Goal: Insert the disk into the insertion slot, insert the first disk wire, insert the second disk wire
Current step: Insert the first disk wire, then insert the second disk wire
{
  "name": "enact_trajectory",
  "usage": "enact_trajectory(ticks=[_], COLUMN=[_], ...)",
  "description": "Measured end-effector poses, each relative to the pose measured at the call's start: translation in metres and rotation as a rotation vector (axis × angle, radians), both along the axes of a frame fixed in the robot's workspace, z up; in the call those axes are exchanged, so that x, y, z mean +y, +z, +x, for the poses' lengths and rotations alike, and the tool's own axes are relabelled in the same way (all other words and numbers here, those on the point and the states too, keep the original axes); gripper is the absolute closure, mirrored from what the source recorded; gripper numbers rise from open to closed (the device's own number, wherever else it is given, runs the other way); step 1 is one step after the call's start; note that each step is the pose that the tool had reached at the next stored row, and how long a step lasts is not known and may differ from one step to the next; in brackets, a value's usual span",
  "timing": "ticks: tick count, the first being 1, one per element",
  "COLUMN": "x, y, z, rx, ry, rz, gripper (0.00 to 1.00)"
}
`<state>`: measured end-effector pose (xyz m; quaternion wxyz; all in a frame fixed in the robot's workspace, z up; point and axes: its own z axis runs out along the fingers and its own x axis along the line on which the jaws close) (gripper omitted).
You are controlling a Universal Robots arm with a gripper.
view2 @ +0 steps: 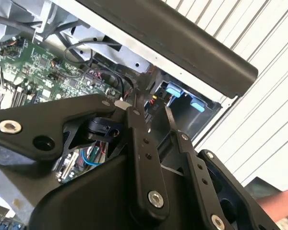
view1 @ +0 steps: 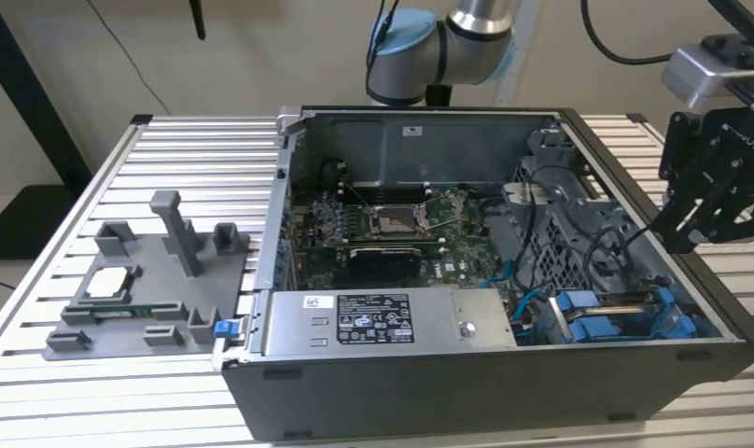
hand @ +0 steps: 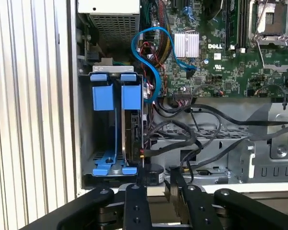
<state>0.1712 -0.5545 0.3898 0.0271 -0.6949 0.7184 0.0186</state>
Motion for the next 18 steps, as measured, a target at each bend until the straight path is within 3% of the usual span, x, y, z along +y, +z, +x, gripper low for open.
enact_trajectory(ticks=[3,8,12,16,17,18], x=[0.0003,0.0031,0.0032,0.0035,0.0034,0.0035], y=[0.0022,0.0002,-0.0040,-0.0065,-0.0067,-0.0068], z=[0.006,0.017,0.018,0.018,0.018,0.018], rx=[0.0133,0.0209,0.0325,0.0511,0.0567,0.0617], ry=[0.000,0.000,-0.013,-0.046,-0.053,-0.058], rz=[-0.0001,-0.0024,-0.0022,-0.0019,-0.0018,-0.0019], gripper=[0.00,0.00,0.00,0.00,1.00,1.00])
